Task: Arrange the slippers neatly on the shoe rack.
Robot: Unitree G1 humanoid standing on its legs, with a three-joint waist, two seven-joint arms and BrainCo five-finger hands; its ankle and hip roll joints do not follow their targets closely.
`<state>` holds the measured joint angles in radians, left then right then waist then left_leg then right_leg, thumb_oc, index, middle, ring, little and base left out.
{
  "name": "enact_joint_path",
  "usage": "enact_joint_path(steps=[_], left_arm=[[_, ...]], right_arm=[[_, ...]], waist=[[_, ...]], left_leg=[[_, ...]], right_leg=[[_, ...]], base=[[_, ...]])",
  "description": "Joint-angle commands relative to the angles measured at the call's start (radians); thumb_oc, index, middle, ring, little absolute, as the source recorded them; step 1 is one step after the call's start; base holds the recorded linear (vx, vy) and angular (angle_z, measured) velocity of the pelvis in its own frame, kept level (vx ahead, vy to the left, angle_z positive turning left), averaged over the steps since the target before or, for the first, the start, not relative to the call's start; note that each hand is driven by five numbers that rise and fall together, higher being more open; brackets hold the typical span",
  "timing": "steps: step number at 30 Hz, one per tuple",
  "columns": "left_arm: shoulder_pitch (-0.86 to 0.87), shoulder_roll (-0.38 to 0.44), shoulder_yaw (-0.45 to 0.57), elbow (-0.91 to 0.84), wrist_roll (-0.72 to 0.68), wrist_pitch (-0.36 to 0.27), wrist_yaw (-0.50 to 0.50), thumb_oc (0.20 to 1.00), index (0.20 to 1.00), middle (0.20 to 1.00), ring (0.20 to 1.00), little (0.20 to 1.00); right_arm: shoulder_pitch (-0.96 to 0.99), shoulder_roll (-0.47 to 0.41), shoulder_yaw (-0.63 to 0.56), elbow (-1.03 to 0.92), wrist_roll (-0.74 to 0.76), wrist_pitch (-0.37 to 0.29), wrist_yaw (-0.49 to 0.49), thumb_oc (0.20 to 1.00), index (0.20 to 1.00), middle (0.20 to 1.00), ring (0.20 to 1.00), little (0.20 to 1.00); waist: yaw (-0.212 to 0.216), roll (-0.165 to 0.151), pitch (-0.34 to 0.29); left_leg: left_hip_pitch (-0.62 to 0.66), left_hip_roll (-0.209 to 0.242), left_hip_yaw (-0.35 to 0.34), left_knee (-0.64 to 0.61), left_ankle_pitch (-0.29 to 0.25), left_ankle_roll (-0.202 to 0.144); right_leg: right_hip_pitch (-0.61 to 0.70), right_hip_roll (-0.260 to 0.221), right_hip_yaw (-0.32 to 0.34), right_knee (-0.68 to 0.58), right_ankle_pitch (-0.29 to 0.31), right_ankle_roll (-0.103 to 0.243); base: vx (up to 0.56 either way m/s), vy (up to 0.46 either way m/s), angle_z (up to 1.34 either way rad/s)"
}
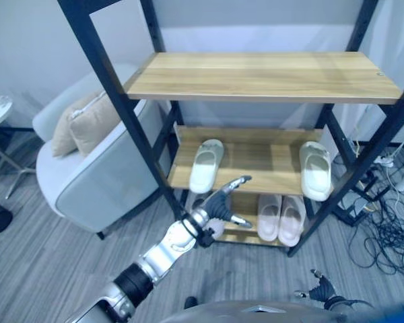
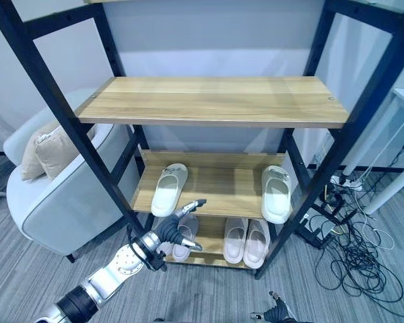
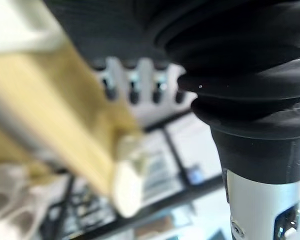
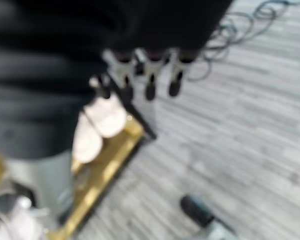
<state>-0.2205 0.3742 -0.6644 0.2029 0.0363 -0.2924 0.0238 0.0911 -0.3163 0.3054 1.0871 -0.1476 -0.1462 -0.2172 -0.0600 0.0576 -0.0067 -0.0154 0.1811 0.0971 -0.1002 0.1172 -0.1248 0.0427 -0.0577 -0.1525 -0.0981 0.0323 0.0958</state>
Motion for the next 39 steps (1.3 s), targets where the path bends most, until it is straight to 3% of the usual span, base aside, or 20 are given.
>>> enact_joint_path(steps=[1, 2, 7, 19, 27, 39], left_arm=[[-0.124, -0.012, 0.011, 0.030, 0.115, -0.032, 0.092, 1.000, 1.000, 1.000, 1.000, 1.000], [-0.196, -0.032, 0.010, 0.093, 0.198, -0.014, 0.143, 1.000, 1.000, 1.000, 1.000, 1.000], [-0.360, -0.013, 0.062, 0.182, 0.336, 0.035, 0.283, 1.000, 1.000, 1.000, 1.000, 1.000], [-0.491, 0.119, 0.146, 0.291, 0.556, 0.148, 0.428, 1.000, 1.000, 1.000, 1.000, 1.000], [-0.566, 0.147, 0.178, 0.474, 0.535, 0.214, 0.506, 1.000, 1.000, 1.000, 1.000, 1.000], [-0.680, 0.200, 0.174, 0.582, 0.475, 0.242, 0.560, 1.000, 1.000, 1.000, 1.000, 1.000]], right_arm=[[-0.033, 0.017, 0.024, -0.041, 0.011, -0.016, -0.006, 1.000, 1.000, 1.000, 1.000, 1.000], [-0.033, 0.008, 0.027, -0.051, -0.004, -0.012, -0.020, 1.000, 1.000, 1.000, 1.000, 1.000], [-0.023, -0.016, -0.005, -0.088, 0.021, -0.016, -0.042, 1.000, 1.000, 1.000, 1.000, 1.000], [0.018, -0.026, -0.027, -0.109, -0.001, -0.018, -0.072, 1.000, 1.000, 1.000, 1.000, 1.000], [0.003, -0.027, -0.004, -0.123, -0.013, -0.019, -0.093, 1.000, 1.000, 1.000, 1.000, 1.000], [-0.014, -0.015, 0.028, -0.169, 0.001, -0.026, -0.112, 1.000, 1.000, 1.000, 1.000, 1.000]], waist=[[-0.002, -0.027, 0.064], [-0.018, -0.022, 0.067], [-0.052, -0.004, 0.075], [-0.071, -0.005, 0.090], [-0.076, -0.014, 0.101], [-0.072, -0.015, 0.130]], left_leg=[[0.018, -0.032, -0.043, 0.013, -0.062, -0.016], [0.009, -0.034, -0.036, 0.013, -0.063, -0.017], [-0.026, -0.040, -0.013, 0.013, -0.064, -0.016], [-0.106, -0.036, 0.025, 0.013, -0.055, -0.016], [-0.162, -0.030, 0.023, 0.013, -0.036, -0.020], [-0.241, -0.025, 0.013, 0.013, -0.013, -0.023]], right_leg=[[-0.020, -0.103, -0.003, 0.031, -0.028, 0.070], [-0.029, -0.105, 0.004, 0.027, -0.023, 0.072], [-0.082, -0.111, 0.035, 0.030, -0.005, 0.077], [-0.191, -0.107, 0.082, 0.011, 0.029, 0.084], [-0.254, -0.105, 0.091, 0.013, 0.045, 0.084], [-0.330, -0.107, 0.093, 0.018, 0.067, 0.088]], base=[[0.02, -0.015, -0.07], [0.01, -0.010, -0.06], [-0.01, 0.006, -0.18], [-0.01, -0.003, -0.16], [-0.03, -0.016, -0.09], [0.00, -0.003, 0.00]])
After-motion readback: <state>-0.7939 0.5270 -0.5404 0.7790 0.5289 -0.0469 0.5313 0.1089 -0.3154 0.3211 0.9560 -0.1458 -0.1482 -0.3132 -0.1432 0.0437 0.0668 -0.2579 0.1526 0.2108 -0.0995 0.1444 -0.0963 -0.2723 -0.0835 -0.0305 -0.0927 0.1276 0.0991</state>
